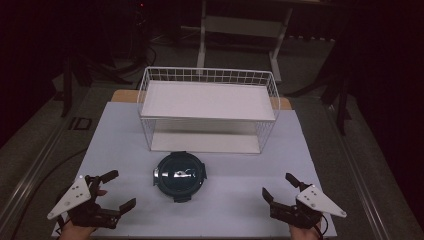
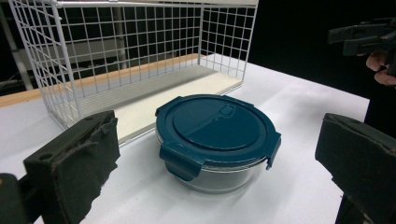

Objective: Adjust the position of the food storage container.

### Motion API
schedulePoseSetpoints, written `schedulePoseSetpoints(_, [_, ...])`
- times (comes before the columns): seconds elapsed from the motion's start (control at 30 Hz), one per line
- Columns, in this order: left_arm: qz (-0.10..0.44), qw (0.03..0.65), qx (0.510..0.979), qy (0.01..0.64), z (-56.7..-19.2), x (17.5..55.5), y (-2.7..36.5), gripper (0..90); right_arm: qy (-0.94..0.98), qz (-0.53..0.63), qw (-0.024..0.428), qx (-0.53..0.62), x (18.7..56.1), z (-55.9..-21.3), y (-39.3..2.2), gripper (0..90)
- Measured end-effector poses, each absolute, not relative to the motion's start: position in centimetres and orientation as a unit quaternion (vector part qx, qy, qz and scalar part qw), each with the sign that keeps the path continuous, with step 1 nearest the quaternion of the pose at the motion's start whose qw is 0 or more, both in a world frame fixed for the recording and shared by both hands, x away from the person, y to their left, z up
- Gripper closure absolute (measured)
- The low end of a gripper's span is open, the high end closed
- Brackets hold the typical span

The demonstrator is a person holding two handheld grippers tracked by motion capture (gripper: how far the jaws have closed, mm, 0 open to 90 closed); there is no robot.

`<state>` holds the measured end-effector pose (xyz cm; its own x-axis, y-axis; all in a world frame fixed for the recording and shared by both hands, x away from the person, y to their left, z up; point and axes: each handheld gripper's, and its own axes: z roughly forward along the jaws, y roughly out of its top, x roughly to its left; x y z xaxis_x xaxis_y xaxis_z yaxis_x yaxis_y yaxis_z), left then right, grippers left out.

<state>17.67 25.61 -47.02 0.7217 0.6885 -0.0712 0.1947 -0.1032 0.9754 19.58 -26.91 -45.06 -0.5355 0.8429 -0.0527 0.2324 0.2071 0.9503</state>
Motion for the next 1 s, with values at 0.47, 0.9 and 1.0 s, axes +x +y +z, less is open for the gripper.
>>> schedulePoseSetpoints(0.47, [0.193,0.597,0.721,0.294,-45.5,17.4,25.3,0.0,0.712,0.509,0.302,0.378,19.4,-44.8,-26.9,12.6])
schedulePoseSetpoints(0.9, [0.195,0.583,0.72,0.322,-44.3,20.7,27.7,20.6,0.712,0.518,0.291,0.375,19.5,-44.8,-26.6,12.6])
schedulePoseSetpoints(1.0, [0.179,0.571,0.728,0.335,-44.8,21.5,27.9,34.9,0.712,0.518,0.29,0.375,19.5,-44.9,-26.6,12.6])
